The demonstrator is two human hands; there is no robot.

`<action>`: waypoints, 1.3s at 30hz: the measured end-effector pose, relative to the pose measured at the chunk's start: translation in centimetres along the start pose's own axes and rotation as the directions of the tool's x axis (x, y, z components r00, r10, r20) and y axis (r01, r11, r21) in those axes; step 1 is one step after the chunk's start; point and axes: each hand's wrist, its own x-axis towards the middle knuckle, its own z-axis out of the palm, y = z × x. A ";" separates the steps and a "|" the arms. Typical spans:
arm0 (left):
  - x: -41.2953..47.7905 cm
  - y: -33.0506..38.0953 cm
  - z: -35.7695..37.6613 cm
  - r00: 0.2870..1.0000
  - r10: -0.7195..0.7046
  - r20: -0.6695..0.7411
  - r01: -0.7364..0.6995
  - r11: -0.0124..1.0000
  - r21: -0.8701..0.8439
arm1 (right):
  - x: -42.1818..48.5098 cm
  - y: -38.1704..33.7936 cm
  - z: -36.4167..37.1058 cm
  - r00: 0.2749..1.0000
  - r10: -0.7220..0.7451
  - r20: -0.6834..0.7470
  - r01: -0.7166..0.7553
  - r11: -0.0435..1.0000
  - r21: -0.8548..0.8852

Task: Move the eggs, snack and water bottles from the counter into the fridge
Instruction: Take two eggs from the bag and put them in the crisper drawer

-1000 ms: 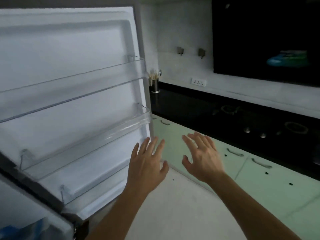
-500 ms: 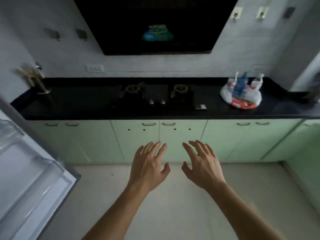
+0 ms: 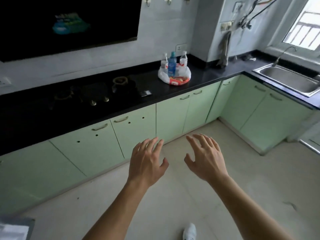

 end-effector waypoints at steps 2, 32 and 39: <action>0.4 0.8 0.4 1.000 0.030 0.009 -0.030 1.000 -0.007 | -0.7 0.8 -0.2 1.000 0.027 0.008 -0.027 0.999 -0.018; 34.3 15.4 10.5 0.999 0.040 0.018 -0.041 0.998 0.056 | 22.9 29.4 3.7 0.998 0.060 0.011 -0.060 0.997 0.054; 40.6 15.0 12.8 0.999 0.015 0.039 -0.018 0.997 0.069 | 29.1 32.4 6.3 0.999 0.034 0.009 -0.034 0.996 0.085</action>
